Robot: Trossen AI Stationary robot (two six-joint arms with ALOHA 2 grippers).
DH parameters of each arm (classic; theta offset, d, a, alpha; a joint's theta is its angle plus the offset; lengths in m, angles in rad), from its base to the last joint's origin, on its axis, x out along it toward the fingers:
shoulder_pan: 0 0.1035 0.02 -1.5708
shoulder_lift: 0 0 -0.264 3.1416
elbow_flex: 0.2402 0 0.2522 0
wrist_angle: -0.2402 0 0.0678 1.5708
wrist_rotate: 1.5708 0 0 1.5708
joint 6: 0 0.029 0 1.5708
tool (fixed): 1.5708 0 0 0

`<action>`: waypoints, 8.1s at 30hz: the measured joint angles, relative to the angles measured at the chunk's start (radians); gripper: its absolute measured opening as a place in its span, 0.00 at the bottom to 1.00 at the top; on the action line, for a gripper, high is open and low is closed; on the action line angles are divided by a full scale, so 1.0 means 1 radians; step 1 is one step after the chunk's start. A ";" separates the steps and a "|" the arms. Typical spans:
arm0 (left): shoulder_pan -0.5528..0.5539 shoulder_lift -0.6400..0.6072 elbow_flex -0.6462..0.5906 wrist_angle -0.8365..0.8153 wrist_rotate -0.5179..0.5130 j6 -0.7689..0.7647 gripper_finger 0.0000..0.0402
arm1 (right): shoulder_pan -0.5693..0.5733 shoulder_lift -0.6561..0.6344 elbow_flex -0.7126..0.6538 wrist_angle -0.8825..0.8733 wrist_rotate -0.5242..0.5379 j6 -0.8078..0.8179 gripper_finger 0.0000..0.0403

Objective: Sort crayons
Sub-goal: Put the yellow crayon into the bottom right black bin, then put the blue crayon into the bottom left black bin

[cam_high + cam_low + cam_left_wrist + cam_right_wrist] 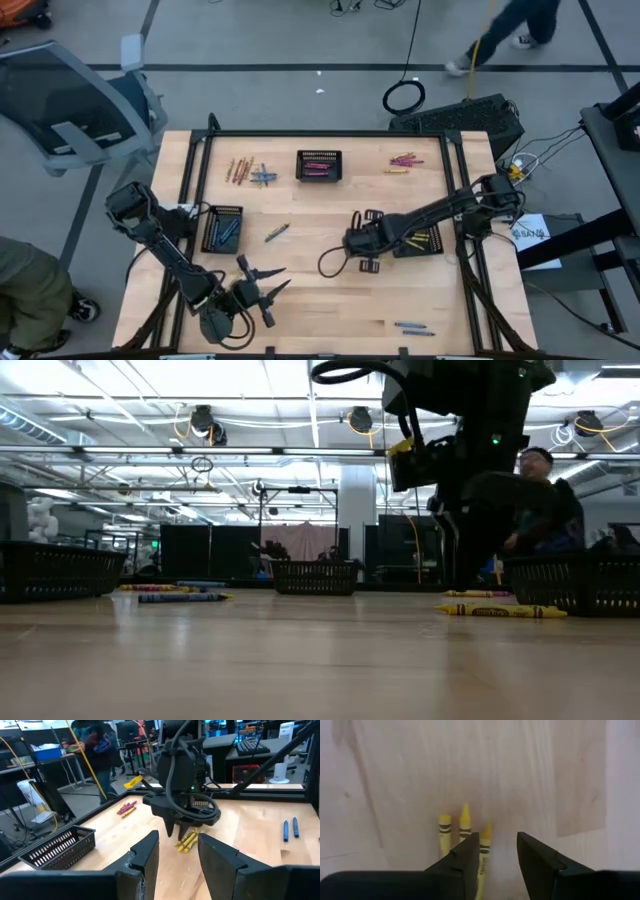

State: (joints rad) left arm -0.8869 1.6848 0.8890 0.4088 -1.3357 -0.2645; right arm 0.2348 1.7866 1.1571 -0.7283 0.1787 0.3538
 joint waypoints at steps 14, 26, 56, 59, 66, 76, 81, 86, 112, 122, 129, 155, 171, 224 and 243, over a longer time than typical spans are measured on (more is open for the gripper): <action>0.001 0.000 0.000 0.000 0.000 0.008 0.34 | -0.005 0.000 -0.072 0.055 0.000 0.018 0.29; 0.001 0.000 0.000 0.000 0.000 0.009 0.34 | -0.050 -0.006 -0.167 0.145 -0.053 0.020 0.21; 0.001 0.001 0.000 0.001 0.000 0.008 0.34 | 0.196 -0.748 -0.252 0.026 0.199 -0.079 0.00; 0.001 0.001 0.000 0.001 0.000 0.007 0.34 | 0.225 -0.827 -0.348 -0.017 0.230 -0.015 0.00; 0.001 0.001 0.000 0.002 0.000 0.008 0.34 | 0.232 -0.934 -0.571 0.014 0.236 0.031 0.00; 0.002 0.001 0.000 0.002 0.000 0.008 0.34 | 0.232 -0.910 -0.638 0.057 0.181 0.038 0.02; 0.002 0.001 0.000 0.002 0.000 0.008 0.34 | 0.232 -0.856 -0.638 0.052 0.179 0.066 0.05; 0.002 0.001 0.000 0.002 0.000 0.008 0.34 | 0.232 -0.790 -0.638 0.050 0.179 0.105 0.09; 0.094 -0.169 0.000 -0.011 0.020 0.016 0.34 | 0.351 -0.715 -0.413 0.381 0.375 -0.049 0.10; 0.272 -0.361 0.000 -0.337 0.261 -0.219 0.34 | 0.372 -0.583 -0.413 0.509 0.375 -0.097 0.07; 0.502 -0.402 0.000 -0.816 0.516 -0.556 0.34 | 0.372 -0.523 -0.414 0.547 0.374 -0.096 0.07; 1.326 -0.403 0.000 -1.227 1.146 -0.080 0.48 | 0.003 -0.448 -0.433 0.757 0.308 -0.483 0.07; 1.339 -0.308 0.000 -1.235 1.191 0.048 0.53 | -0.537 -0.430 -0.432 1.211 -0.217 -0.816 0.07; 1.565 -0.046 -0.035 -0.995 1.395 0.693 0.19 | -0.659 -0.369 -0.432 1.368 -0.315 -0.732 0.07; 1.340 -0.421 0.028 -1.472 1.394 0.064 0.02 | -0.652 -0.369 -0.432 1.385 -0.315 -0.719 0.07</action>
State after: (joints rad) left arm 0.4527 1.2642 0.9173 -1.0635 0.0586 -0.2001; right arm -0.4168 1.4181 0.7254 0.6571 -0.1360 -0.3649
